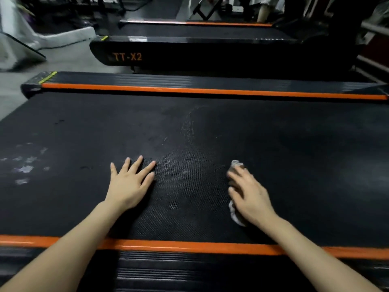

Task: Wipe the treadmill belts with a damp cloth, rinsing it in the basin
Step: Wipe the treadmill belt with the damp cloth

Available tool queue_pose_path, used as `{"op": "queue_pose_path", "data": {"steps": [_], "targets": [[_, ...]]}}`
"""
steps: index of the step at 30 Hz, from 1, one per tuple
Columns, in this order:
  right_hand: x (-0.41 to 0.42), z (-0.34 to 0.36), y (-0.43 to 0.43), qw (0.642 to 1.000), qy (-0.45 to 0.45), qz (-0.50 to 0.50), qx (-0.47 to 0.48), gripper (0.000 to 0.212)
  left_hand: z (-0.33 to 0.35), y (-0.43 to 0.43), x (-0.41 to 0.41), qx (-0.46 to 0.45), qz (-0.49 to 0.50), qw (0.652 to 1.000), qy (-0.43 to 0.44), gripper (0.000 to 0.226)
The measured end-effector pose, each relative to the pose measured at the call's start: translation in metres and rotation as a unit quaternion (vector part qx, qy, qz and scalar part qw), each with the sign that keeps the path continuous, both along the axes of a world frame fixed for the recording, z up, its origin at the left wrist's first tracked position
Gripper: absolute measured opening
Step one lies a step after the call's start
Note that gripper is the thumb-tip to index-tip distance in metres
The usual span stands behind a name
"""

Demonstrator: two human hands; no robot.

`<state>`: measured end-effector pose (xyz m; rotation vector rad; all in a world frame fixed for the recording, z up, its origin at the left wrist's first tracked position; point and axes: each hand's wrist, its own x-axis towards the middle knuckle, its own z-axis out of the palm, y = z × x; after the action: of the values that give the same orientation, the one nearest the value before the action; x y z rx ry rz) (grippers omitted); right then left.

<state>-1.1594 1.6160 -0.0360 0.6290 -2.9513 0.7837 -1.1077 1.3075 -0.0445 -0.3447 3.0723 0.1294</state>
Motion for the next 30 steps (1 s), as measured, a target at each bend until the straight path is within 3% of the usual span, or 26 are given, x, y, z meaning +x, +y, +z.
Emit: {"op": "queue_pose_path", "data": {"steps": [2, 6, 15, 21, 25, 30], "targets": [[0.009, -0.002, -0.029, 0.998, -0.003, 0.056, -0.008, 0.049, 0.008, 0.002, 0.004, -0.025, 0.004, 1.000, -0.012, 0.075], [0.023, 0.005, -0.085, 0.990, -0.016, 0.137, -0.020, 0.045, 0.020, 0.004, 0.021, -0.021, 0.026, 0.998, -0.051, 0.048], [0.019, 0.015, -0.051, 0.978, -0.049, 0.192, 0.065, 0.056, 0.033, -0.029, 0.043, -0.066, 0.047, 0.990, -0.115, 0.051], [0.021, 0.005, -0.064, 0.996, 0.006, 0.082, 0.038, 0.048, 0.021, -0.050, 0.033, -0.072, 0.013, 0.995, -0.073, 0.051], [0.022, 0.004, -0.082, 0.999, -0.008, -0.028, 0.040, 0.048, 0.015, -0.064, 0.019, -0.045, -0.010, 0.998, -0.044, 0.052], [0.056, 0.005, -0.117, 0.996, -0.021, -0.084, 0.013, 0.043, 0.010, -0.084, 0.005, -0.030, -0.059, 0.998, -0.024, 0.053]]}}
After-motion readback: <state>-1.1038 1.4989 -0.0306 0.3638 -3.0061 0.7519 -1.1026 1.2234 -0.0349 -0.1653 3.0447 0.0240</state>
